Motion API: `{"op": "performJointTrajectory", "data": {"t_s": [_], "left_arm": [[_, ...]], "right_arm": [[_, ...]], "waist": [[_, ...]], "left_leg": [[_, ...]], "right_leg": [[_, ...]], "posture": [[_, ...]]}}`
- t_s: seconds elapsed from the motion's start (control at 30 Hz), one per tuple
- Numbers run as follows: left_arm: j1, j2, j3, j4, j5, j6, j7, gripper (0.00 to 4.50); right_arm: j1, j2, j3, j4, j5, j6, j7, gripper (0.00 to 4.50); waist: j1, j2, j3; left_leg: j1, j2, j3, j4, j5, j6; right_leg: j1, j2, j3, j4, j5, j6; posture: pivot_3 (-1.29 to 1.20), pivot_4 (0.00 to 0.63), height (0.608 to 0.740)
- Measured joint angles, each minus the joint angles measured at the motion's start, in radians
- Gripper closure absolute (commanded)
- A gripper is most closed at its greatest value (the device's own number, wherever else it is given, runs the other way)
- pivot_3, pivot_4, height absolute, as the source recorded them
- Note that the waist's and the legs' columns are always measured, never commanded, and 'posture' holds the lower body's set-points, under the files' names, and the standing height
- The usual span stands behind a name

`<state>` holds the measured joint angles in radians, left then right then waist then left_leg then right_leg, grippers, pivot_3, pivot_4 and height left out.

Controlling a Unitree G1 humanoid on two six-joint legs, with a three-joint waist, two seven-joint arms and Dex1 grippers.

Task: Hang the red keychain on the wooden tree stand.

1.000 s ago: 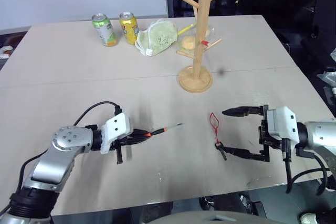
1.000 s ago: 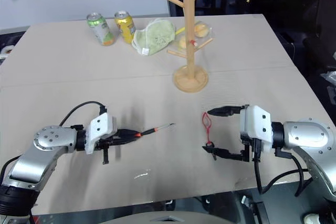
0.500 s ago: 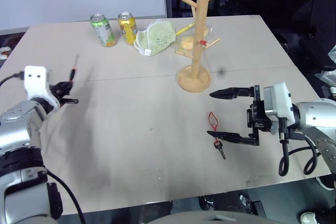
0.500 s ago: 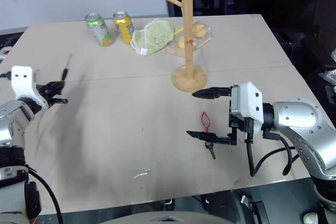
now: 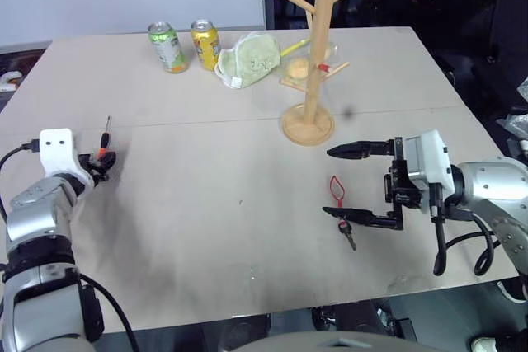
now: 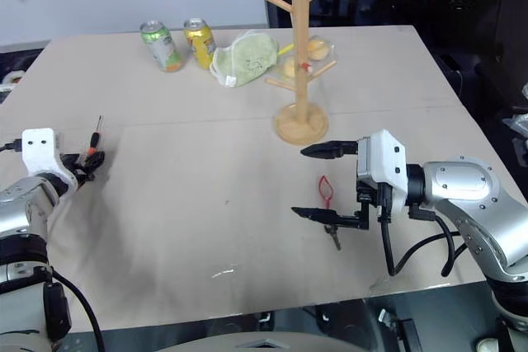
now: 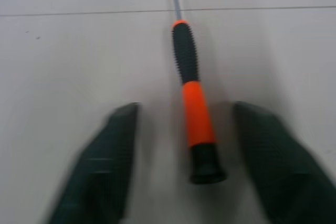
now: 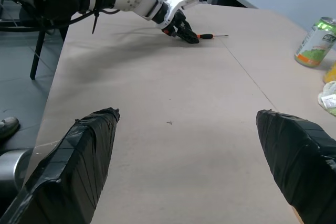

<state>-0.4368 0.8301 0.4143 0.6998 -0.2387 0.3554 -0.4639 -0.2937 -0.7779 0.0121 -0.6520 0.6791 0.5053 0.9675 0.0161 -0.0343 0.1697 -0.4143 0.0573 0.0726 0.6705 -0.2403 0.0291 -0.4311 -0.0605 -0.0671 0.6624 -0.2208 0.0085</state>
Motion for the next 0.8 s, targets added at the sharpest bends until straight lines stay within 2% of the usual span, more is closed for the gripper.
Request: {"op": "performJointTrajectory", "data": {"t_s": [0.2, 0.37, 0.53, 0.6, 0.63, 0.7, 0.8], "left_arm": [[0.0, 0.035, -0.016, -0.02, -0.001, 0.037, -0.063, 0.06], [0.013, 0.152, -0.034, -0.212, -0.042, 0.126, -0.238, 0.06], [0.019, 0.213, -0.076, -0.575, -0.212, 0.27, -0.483, 0.06], [0.021, 0.214, -0.163, -0.773, -0.281, 0.294, -0.596, 0.06], [0.021, 0.214, -0.169, -0.781, -0.284, 0.294, -0.601, 0.06], [0.028, 0.211, -0.239, -0.897, -0.31, 0.282, -0.67, 0.06], [0.034, 0.202, -0.305, -1.003, -0.327, 0.251, -0.735, 0.06]], "right_arm": [[0.043, 0.0, -0.025, -0.01, 0.021, 0.037, -0.039, 0.0], [0.128, -0.001, -0.118, -0.061, 0.151, 0.162, -0.17, 0.0], [0.273, 0.03, -0.185, -0.17, 0.302, 0.282, -0.407, 0.0], [0.329, 0.075, -0.192, -0.206, 0.347, 0.351, -0.611, 0.0], [0.33, 0.077, -0.192, -0.206, 0.347, 0.353, -0.617, 0.0], [0.358, 0.091, -0.199, -0.207, 0.377, 0.404, -0.758, 0.0], [0.374, 0.092, -0.199, -0.205, 0.415, 0.461, -0.875, 0.0]], "waist": [[-0.001, -0.002, 0.0], [-0.002, -0.004, 0.0], [0.001, -0.002, 0.001], [-0.002, -0.002, 0.001], [-0.004, -0.002, 0.001], [-0.008, -0.001, 0.002], [-0.007, 0.0, 0.002]], "left_leg": [[-0.002, -0.001, 0.0, 0.0, 0.0, 0.0], [-0.002, 0.0, 0.0, -0.001, 0.0, 0.0], [-0.002, -0.001, 0.0, -0.001, 0.0, 0.0], [-0.001, -0.001, 0.001, -0.001, 0.0, 0.0], [-0.001, -0.001, 0.001, -0.001, 0.0, 0.0], [0.0, 0.0, 0.002, -0.001, 0.0, 0.0], [0.0, -0.001, 0.001, -0.001, 0.0, 0.0]], "right_leg": [[0.0, -0.001, 0.0, -0.001, 0.001, -0.001], [-0.001, -0.004, -0.001, -0.002, 0.0, -0.001], [0.0, -0.009, 0.0, -0.002, -0.002, -0.005], [0.0, -0.008, 0.001, -0.002, -0.003, -0.003], [0.0, -0.008, 0.001, -0.002, -0.004, -0.002], [0.0, -0.005, 0.002, -0.002, -0.004, -0.001], [-0.001, 0.002, 0.003, -0.001, -0.004, -0.002]], "posture": [[0.0, 0.15, 0.74], [0.0, 0.15, 0.74], [0.0, 0.15, 0.74], [0.0, 0.15, 0.74], [0.0, 0.15, 0.74], [0.0, 0.15, 0.74], [0.0, 0.15, 0.74]]}}
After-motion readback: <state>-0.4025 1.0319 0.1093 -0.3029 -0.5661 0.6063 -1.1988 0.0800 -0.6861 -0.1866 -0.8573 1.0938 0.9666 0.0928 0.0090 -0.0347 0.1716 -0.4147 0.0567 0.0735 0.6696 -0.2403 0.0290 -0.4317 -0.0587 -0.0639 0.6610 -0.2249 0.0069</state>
